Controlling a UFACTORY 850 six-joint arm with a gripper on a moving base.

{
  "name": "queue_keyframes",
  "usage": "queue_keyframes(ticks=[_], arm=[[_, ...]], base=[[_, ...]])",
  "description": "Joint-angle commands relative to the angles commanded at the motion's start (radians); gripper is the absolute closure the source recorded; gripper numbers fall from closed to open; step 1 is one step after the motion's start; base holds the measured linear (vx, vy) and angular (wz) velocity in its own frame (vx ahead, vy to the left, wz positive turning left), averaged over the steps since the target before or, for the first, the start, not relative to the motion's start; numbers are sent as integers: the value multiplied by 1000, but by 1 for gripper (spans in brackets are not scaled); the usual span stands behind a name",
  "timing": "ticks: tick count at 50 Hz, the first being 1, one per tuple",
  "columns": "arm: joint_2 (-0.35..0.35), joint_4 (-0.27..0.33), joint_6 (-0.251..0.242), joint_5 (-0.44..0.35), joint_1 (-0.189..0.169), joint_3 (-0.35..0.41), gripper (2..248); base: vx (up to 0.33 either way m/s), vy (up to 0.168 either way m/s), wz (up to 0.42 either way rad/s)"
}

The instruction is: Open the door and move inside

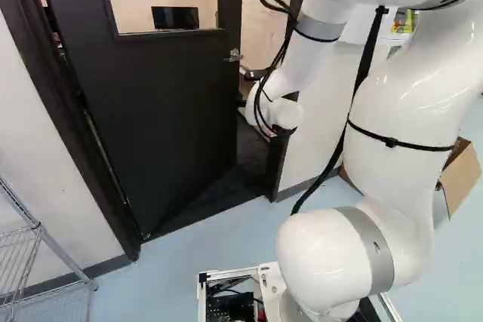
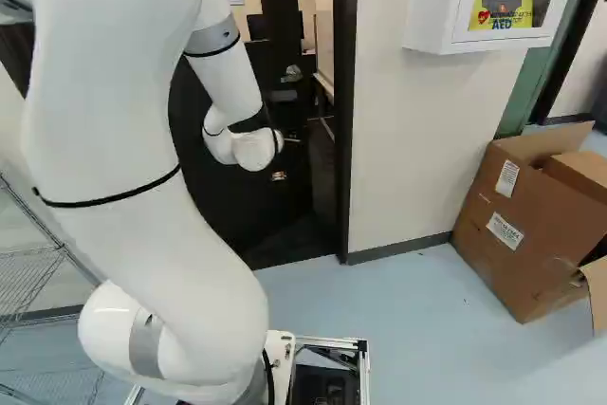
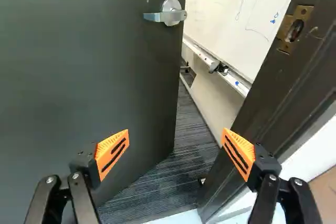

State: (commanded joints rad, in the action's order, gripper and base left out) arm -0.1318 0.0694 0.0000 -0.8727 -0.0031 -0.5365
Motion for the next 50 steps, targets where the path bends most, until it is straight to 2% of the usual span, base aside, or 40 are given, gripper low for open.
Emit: queue_keyframes(ticks=[50], arm=[[265, 0, 0, 0, -47, 269, 3]], base=[[0, 0, 0]])
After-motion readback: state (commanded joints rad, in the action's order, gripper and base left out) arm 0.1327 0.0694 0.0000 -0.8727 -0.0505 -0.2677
